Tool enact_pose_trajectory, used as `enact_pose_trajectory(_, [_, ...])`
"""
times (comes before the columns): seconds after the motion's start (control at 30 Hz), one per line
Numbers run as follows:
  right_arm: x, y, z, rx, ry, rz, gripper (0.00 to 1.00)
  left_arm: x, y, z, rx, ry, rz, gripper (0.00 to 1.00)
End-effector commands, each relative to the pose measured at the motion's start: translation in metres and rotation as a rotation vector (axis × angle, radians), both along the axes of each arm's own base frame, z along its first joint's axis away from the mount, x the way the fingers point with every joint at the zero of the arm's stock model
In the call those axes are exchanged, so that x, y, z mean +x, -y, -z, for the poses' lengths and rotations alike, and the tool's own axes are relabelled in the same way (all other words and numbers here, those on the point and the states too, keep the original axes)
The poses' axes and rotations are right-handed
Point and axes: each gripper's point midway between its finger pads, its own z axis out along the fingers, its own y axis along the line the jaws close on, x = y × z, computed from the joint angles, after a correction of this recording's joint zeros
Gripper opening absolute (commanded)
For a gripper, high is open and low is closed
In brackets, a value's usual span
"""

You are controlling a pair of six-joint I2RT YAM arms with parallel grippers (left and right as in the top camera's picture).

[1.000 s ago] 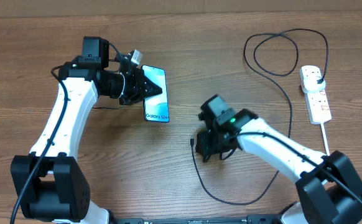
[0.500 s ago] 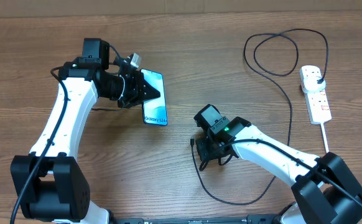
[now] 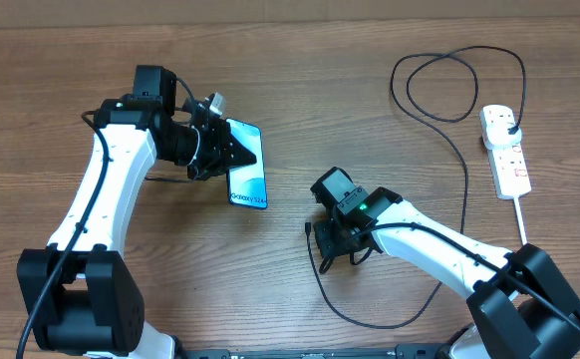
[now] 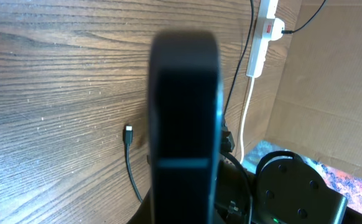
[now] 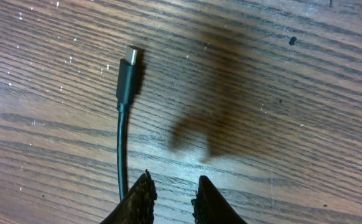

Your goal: Plug charger to phone and switch on socket

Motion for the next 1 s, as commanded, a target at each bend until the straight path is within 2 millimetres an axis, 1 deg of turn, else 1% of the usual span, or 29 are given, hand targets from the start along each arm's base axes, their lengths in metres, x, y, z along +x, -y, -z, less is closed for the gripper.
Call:
enact_pose_trajectory(0.0, [-0.001, 0.002, 0.003, -0.013, 0.004, 0.001, 0.21, -0.002, 0.003, -0.007, -0.019, 0.027, 0.022, 0.04])
enact_pose_trajectory(0.33, [-0.001, 0.002, 0.004, -0.011, 0.006, 0.001, 0.20, -0.010, 0.001, 0.006, -0.003, -0.016, 0.017, 0.04])
enact_pose_trajectory(0.57, [-0.001, 0.002, 0.004, -0.011, 0.006, 0.001, 0.20, -0.010, -0.002, 0.013, 0.038, -0.018, 0.015, 0.04])
enact_pose_trajectory(0.7, [0.001, 0.002, 0.004, -0.015, 0.015, 0.003, 0.19, -0.013, 0.002, 0.018, 0.081, -0.016, 0.035, 0.04])
enact_pose_trajectory(0.97, [0.002, 0.002, 0.004, -0.014, 0.020, 0.004, 0.17, -0.022, 0.018, 0.032, 0.200, 0.011, 0.110, 0.04])
